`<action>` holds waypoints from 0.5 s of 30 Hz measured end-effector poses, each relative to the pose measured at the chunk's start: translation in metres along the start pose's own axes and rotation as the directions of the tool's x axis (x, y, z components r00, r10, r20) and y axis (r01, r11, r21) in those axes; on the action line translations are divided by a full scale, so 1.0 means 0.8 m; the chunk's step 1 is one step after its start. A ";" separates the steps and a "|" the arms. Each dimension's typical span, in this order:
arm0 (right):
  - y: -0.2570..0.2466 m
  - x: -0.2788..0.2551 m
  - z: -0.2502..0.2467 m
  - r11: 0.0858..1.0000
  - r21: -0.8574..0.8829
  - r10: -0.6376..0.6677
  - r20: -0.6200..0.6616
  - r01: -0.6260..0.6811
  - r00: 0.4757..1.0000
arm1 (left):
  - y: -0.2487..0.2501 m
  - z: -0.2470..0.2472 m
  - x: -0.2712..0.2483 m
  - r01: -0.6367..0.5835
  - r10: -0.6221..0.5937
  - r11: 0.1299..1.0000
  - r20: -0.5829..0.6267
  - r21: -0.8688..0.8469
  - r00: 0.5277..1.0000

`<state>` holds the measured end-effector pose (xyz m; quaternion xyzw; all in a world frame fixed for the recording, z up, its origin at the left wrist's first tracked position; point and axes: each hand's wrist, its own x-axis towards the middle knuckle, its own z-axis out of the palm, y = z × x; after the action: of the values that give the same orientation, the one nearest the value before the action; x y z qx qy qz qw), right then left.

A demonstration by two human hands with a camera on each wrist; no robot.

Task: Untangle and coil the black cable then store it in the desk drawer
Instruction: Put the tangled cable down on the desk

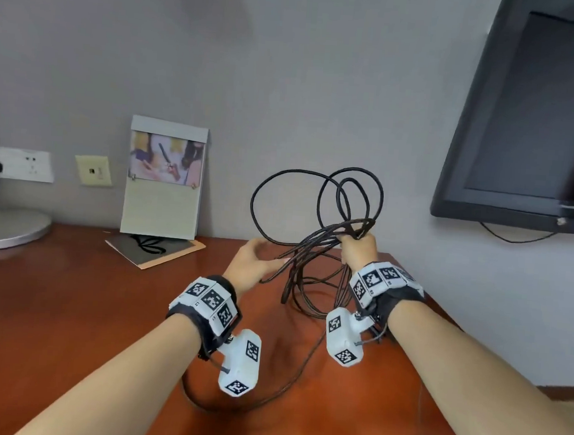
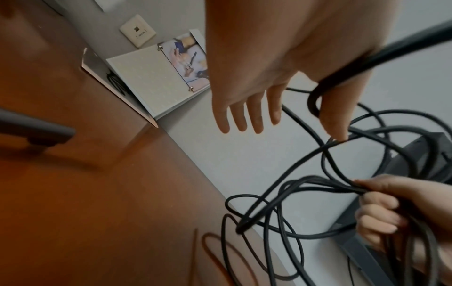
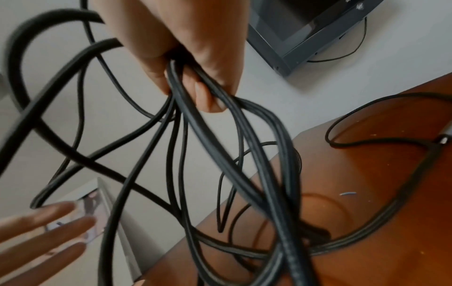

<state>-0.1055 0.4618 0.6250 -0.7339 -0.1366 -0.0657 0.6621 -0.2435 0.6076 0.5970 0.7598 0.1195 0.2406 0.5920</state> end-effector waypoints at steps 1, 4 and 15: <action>0.007 0.005 -0.002 0.999 -0.037 0.021 -0.003 -0.021 1.000 | -0.001 0.001 0.002 -0.001 0.001 1.000 -0.007 0.008 1.000; 0.027 0.022 -0.009 0.983 -0.173 0.054 -0.011 -0.055 0.998 | -0.007 0.002 0.014 0.003 -0.003 1.000 -0.079 -0.002 0.997; 0.064 0.069 0.016 0.932 -0.292 0.222 -0.001 -0.213 0.975 | -0.005 0.047 0.050 -0.064 0.055 0.996 0.154 0.057 0.987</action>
<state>-0.0389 0.4761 0.5904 -0.8346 -0.0539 0.0003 0.5482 -0.1902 0.5956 0.5955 0.7971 0.0587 0.1958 0.5682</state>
